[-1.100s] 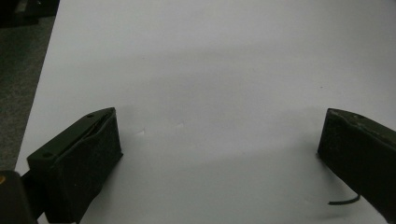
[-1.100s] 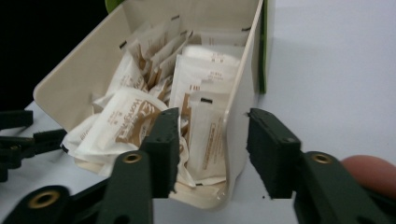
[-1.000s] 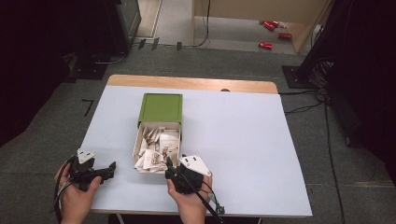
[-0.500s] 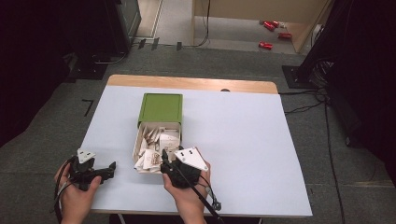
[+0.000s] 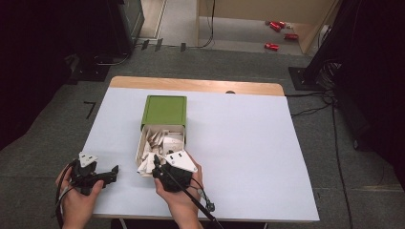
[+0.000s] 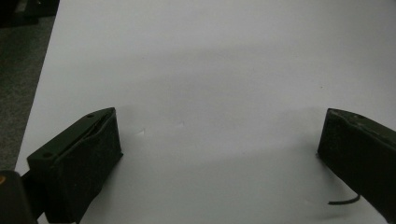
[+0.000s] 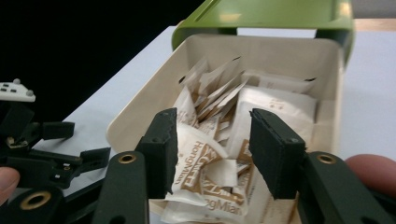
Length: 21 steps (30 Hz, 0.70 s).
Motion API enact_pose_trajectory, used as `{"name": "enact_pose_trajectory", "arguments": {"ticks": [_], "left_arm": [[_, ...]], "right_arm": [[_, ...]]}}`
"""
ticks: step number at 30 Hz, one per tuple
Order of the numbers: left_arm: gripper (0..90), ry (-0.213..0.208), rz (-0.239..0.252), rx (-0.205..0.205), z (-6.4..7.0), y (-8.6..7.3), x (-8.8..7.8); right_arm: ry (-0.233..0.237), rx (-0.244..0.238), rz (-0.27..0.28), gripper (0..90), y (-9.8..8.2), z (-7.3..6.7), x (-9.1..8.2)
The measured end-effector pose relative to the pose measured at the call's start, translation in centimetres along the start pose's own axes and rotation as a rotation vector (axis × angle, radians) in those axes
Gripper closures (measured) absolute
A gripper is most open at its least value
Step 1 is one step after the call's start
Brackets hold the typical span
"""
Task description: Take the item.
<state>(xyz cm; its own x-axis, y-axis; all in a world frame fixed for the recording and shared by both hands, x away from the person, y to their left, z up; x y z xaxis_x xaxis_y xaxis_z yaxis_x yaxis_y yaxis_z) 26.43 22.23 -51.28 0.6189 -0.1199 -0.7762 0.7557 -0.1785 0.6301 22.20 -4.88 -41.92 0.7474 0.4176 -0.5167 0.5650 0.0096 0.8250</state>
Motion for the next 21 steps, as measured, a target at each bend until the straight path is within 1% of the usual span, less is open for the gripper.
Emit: {"name": "enact_pose_trajectory", "arguments": {"ticks": [5,9,11,12,15,21], "left_arm": [[0.0,0.000,0.000,0.000,0.0,0.0,0.0],[0.0,0.000,0.000,0.000,0.0,0.0,0.0],[0.0,0.000,0.000,0.000,0.0,0.0,0.0],[0.0,0.000,0.000,0.000,0.0,0.0,0.0],[0.0,0.000,0.000,0.000,0.0,0.0,0.0],[0.0,0.000,0.000,0.000,0.0,0.0,0.0]], "right_arm": [[0.018,-0.019,-0.018,54.9,-0.6,-0.6,0.8],[0.020,-0.028,-0.032,55.3,-0.9,-0.8,1.2],[0.016,-0.032,-0.042,56.7,-1.1,-1.0,1.5],[0.015,-0.033,-0.051,59.2,-1.4,-1.1,1.8],[0.016,-0.038,-0.056,59.4,-1.6,-1.2,2.1],[-0.003,-0.038,-0.072,58.9,-2.1,-1.3,3.0]]}}
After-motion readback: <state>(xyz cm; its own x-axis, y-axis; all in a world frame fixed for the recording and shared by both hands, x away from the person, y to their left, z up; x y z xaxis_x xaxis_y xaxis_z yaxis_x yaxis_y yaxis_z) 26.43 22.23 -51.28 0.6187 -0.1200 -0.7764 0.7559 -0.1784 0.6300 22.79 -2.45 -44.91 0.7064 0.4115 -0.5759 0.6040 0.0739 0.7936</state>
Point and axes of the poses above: each handheld gripper's, and its own axes: x roughly forward along the jaws, y roughly out of its top, z roughly to its right, the point moved 2 cm from there along x, roughly forward along the jaws, and after that the axes turned 4 degrees about -z, right-handed, at the moved point
